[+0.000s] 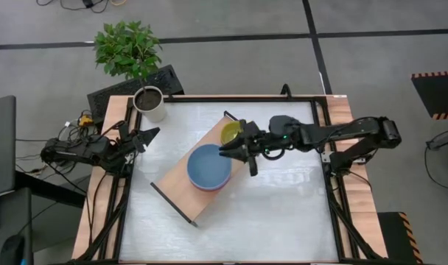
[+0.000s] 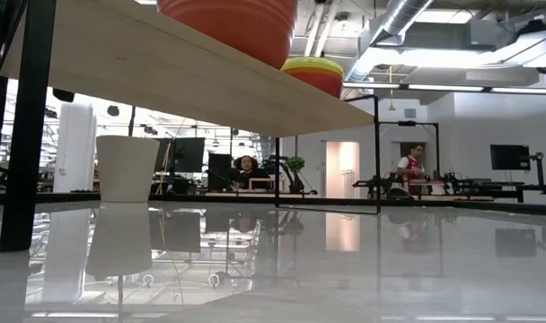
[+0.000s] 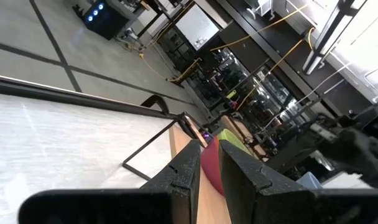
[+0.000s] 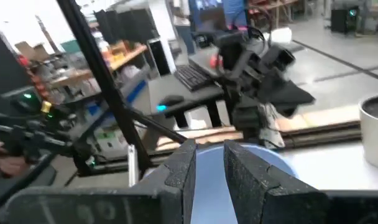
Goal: Place and stack bowls onto a shelf
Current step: Return to Home Position
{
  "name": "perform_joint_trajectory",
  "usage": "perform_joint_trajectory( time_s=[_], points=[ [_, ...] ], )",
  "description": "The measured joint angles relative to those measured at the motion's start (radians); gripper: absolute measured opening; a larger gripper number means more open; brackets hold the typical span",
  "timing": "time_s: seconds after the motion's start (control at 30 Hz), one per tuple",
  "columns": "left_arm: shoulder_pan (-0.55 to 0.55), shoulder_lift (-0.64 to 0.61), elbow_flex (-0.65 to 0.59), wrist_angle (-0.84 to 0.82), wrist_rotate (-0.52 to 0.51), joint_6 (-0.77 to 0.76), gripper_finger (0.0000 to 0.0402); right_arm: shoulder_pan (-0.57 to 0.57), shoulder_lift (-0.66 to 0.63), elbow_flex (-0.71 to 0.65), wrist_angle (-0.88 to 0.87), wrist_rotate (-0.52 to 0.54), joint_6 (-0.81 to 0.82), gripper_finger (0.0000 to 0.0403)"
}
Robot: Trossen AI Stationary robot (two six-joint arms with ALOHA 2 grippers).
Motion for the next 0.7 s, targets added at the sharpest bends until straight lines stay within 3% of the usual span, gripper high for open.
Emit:
perform_joint_trajectory(
  time_s=[0.43, 0.7],
  points=[
    [0.0, 0.0, 0.0, -0.012, -0.009, 0.0, 0.0044, 0.0, 0.073, -0.006, -0.08, 0.0, 0.014, 0.0108],
    [0.0, 0.0, 0.0, -0.005, -0.047, -0.033, 0.0044, -0.02, -0.045, -0.004, -0.056, 0.002, 0.01, 0.0108]
  ],
)
